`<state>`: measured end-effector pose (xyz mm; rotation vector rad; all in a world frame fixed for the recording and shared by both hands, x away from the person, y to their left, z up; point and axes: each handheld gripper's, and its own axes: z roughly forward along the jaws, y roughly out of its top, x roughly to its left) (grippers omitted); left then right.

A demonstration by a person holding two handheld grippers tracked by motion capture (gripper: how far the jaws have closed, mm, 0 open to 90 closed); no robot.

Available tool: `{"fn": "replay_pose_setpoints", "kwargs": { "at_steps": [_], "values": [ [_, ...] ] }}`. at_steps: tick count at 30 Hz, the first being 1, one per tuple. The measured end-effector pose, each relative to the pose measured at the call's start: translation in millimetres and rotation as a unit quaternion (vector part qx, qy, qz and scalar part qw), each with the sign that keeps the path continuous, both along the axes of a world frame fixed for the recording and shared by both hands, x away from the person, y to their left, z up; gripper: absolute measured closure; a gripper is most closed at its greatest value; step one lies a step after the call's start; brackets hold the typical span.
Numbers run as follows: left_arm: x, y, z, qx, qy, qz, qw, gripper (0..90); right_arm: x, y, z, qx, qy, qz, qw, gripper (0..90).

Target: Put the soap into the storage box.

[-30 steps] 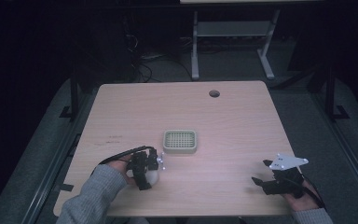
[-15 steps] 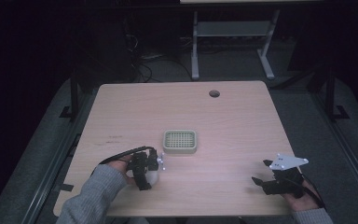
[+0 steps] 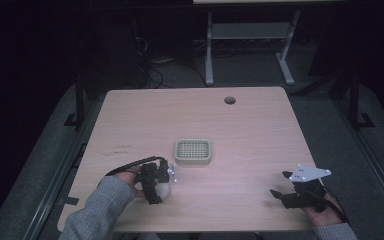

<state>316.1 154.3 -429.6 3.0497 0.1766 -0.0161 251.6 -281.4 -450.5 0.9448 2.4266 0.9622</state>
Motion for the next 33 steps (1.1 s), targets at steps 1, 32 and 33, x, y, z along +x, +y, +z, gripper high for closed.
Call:
{"fn": "replay_pose_setpoints", "kwargs": {
  "at_steps": [1,32,33],
  "values": [
    [0.0,0.4,0.5,-0.001,0.0,0.001,1.0,24.0,0.0,0.0,0.0,0.0,0.0,-0.001,1.0,22.7],
    [10.0,-18.2,27.2,0.004,-0.007,-0.014,0.9999,24.0,3.5,4.1,-1.8,-0.007,0.002,0.006,1.0,22.7],
    [10.5,-18.8,28.2,0.004,-0.008,-0.014,0.9999,24.0,3.3,4.4,-1.7,-0.008,0.003,0.006,1.0,22.8]
  ]
}}
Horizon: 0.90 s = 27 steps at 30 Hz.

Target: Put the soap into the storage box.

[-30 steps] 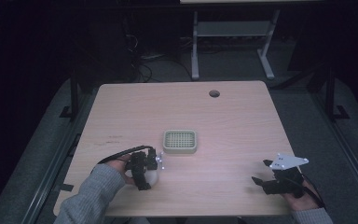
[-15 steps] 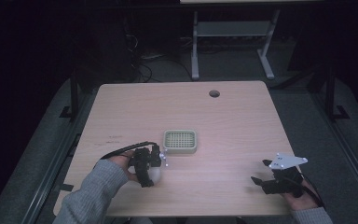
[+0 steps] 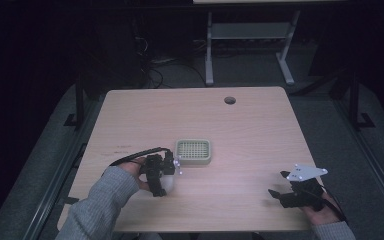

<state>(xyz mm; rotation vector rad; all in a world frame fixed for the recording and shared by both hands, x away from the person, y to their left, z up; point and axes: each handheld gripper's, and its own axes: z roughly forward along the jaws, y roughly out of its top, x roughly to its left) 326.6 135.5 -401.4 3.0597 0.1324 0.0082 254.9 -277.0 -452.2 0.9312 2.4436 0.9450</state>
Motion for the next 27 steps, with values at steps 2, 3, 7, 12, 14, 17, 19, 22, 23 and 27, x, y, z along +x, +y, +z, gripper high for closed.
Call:
{"fn": "replay_pose_setpoints", "kwargs": {
  "at_steps": [2,3,7,12,14,17,19,22,23,27],
  "values": [
    [1.1,-0.9,2.3,-0.002,-0.001,0.001,1.0,24.0,-0.1,-0.3,0.1,0.001,-0.002,0.001,1.0,22.7],
    [2.0,-1.4,3.6,-0.002,-0.001,-0.001,1.0,24.0,-0.3,-0.5,0.2,0.002,-0.002,-0.001,1.0,22.7],
    [4.2,-3.7,6.9,0.001,-0.003,-0.002,1.0,24.0,-0.5,-1.4,0.4,0.003,0.0,-0.004,1.0,22.7],
    [7.8,-7.1,13.0,0.0,-0.005,-0.006,1.0,24.0,-0.5,-1.0,0.7,0.005,0.0,-0.003,1.0,22.7],
    [8.9,-8.1,14.8,-0.003,-0.004,-0.004,1.0,23.9,-0.4,-0.7,0.5,0.005,0.001,-0.003,1.0,22.7],
    [11.8,-9.3,18.4,-0.001,-0.009,-0.007,0.9999,24.0,-0.5,-1.0,0.7,0.005,0.001,-0.004,1.0,22.7],
    [13.5,-10.3,20.7,-0.002,-0.008,-0.006,0.9999,24.0,-0.7,-1.2,1.0,0.007,0.0,-0.005,1.0,22.7],
    [16.7,-11.7,24.4,-0.002,-0.01,-0.009,0.9999,24.0,-0.6,-1.4,1.1,0.007,-0.001,-0.004,1.0,22.7],
    [17.1,-12.2,25.4,-0.002,-0.012,-0.006,0.9999,24.0,-0.4,-1.3,1.1,0.007,-0.002,-0.004,1.0,22.5],
    [20.6,-15.1,30.0,-0.002,-0.014,-0.008,0.9999,24.0,-0.6,-0.9,1.4,0.007,-0.002,-0.004,1.0,22.0]
  ]
}}
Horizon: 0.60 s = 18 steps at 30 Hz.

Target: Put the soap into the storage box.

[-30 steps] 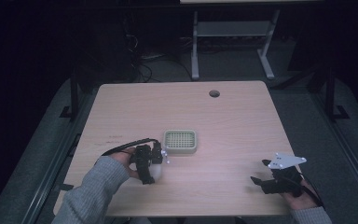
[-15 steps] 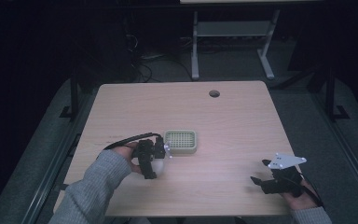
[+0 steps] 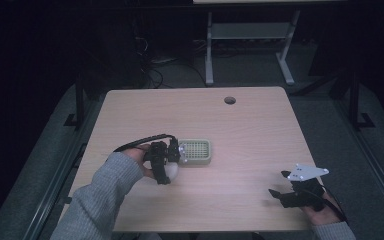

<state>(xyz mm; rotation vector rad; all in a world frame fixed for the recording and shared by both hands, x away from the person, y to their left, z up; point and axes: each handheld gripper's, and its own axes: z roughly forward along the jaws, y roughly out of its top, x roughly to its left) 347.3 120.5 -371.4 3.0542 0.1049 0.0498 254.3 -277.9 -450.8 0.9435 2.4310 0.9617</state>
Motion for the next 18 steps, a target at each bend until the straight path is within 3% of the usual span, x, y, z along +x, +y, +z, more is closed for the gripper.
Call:
{"fn": "replay_pose_setpoints", "kwargs": {
  "at_steps": [11,18],
  "values": [
    [10.5,-9.4,9.8,0.009,-0.004,-0.008,0.9999,24.0,0.0,-1.5,1.0,-0.002,-0.003,0.0,1.0,21.7],
    [16.2,-15.3,13.5,0.003,-0.007,-0.005,1.0,24.0,0.0,-1.0,0.9,0.0,-0.002,0.0,1.0,21.6]
  ]
}}
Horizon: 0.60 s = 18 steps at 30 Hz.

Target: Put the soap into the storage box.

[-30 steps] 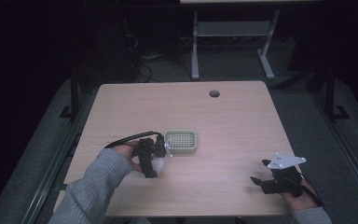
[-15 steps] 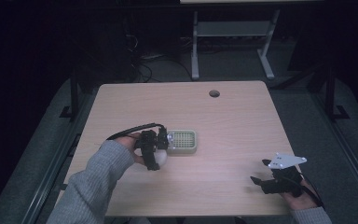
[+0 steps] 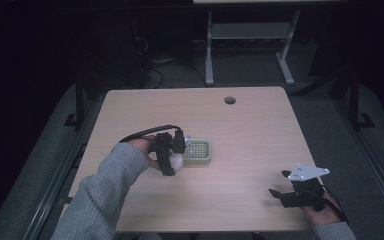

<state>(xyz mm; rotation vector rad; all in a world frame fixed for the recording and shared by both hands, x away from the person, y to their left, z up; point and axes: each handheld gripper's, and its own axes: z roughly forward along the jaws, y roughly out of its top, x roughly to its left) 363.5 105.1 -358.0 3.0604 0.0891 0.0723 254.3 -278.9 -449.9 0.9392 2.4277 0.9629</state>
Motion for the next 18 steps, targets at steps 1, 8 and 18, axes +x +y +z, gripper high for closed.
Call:
{"fn": "replay_pose_setpoints", "kwargs": {
  "at_steps": [1,8,18],
  "values": [
    [0.9,-1.1,0.1,0.0,-0.001,0.0,1.0,24.0,0.0,-0.3,0.0,-0.001,-0.001,0.001,1.0,21.6],
    [8.7,-9.6,1.3,0.003,-0.006,-0.004,1.0,24.0,-1.2,-0.4,1.2,0.008,0.0,-0.002,1.0,21.6],
    [21.5,-22.0,-0.7,0.0,-0.006,-0.006,1.0,24.0,-1.4,-1.5,2.0,0.009,-0.005,-0.001,0.9999,21.6]
  ]
}}
